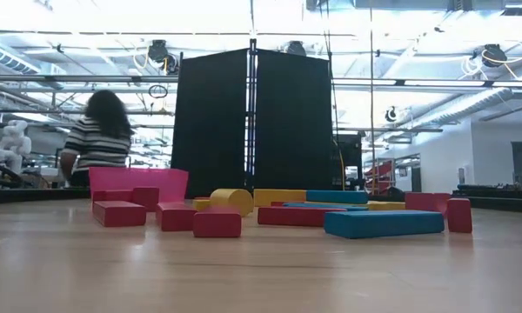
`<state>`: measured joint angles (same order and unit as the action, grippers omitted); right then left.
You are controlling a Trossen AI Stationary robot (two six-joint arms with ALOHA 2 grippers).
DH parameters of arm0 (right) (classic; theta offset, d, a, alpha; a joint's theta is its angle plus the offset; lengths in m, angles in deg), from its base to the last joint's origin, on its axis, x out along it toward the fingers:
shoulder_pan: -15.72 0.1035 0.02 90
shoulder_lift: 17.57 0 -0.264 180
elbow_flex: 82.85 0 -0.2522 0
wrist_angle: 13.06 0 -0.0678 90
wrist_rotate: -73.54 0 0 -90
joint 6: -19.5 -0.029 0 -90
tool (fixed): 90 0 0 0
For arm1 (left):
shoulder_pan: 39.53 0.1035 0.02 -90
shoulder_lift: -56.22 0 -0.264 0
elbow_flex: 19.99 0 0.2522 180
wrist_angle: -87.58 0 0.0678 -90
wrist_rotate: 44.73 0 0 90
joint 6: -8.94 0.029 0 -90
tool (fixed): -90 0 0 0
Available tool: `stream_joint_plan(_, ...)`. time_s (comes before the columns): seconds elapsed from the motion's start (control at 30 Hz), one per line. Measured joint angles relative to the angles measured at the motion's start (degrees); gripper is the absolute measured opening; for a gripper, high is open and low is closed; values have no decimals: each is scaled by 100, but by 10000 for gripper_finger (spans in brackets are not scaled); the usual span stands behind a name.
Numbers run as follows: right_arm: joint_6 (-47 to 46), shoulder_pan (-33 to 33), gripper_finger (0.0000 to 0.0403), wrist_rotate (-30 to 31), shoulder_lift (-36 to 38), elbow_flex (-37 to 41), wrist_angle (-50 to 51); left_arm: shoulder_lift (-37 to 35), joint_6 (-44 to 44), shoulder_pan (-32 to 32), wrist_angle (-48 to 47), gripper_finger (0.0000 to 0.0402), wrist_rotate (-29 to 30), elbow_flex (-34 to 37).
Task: Sort blocks
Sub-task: Put the blue block into the green bin
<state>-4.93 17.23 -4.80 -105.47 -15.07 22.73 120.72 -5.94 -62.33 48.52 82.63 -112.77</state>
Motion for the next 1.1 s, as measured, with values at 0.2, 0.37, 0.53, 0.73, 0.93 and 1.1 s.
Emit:
stream_joint_plan(0.2,309,44,112,-138,0,-177,-534,344,250,588,578,217,-957,2)
stream_joint_plan(0.37,329,46,112,-136,-11,-174,-516,632,626,862,1261,217,-1533,2)
stream_joint_plan(0.53,333,55,112,-155,-11,-175,-526,771,629,1129,1386,217,-1816,2)
stream_joint_plan(0.73,590,177,112,-271,-4,-173,-563,781,248,1632,1569,217,-2789,2)
stream_joint_plan(0.93,975,253,112,-249,50,-177,-703,775,-132,1993,1821,217,-3541,2)
stream_joint_plan(1.1,1037,258,112,-264,66,-177,-765,775,-116,2070,2045,217,-3720,2)
